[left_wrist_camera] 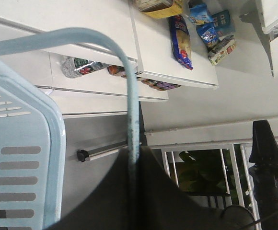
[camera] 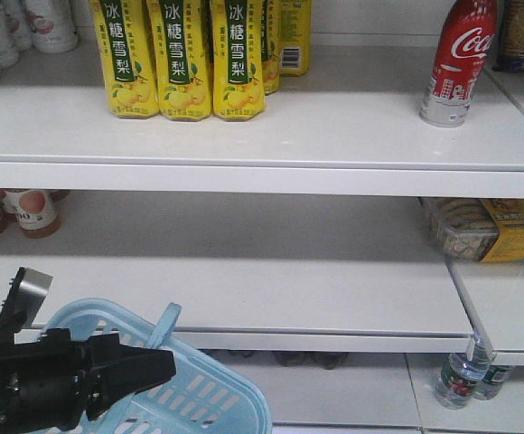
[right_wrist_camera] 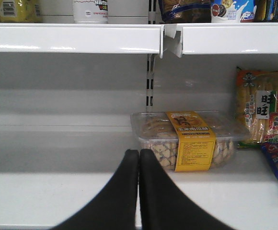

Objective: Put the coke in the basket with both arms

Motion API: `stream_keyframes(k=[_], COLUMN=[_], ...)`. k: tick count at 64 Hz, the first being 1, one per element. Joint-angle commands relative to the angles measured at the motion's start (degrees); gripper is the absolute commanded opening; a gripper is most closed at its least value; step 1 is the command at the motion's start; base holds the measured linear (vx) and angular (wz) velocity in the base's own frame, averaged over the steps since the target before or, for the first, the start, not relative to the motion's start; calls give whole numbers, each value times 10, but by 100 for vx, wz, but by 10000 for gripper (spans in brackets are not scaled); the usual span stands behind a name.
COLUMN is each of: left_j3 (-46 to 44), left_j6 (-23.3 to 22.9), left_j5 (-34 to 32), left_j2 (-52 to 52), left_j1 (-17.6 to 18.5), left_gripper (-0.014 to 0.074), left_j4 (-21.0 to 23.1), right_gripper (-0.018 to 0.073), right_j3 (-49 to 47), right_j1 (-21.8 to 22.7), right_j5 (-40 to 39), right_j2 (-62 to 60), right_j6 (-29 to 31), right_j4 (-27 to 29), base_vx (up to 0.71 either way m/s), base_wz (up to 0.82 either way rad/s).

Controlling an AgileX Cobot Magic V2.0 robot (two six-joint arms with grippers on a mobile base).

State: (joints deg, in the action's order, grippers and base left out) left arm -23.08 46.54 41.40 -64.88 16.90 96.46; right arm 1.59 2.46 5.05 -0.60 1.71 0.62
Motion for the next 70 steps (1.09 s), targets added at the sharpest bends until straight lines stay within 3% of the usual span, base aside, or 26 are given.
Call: stream_keyframes(k=[1, 70], left_j3=[-15, -15], left_j6=[3, 3], left_j5=[28, 28], left_j2=[13, 13], left_j1=[2, 2], left_gripper=[-6, -6], left_j4=[57, 57], right_gripper=[-10, -10], right_j3=[4, 4], right_j1=[0, 0], right_j5=[-41, -40], right_j2=[-8, -8], right_j6=[6, 6], right_j4=[-2, -2], base_vx=[1, 2], base_wz=[0, 0])
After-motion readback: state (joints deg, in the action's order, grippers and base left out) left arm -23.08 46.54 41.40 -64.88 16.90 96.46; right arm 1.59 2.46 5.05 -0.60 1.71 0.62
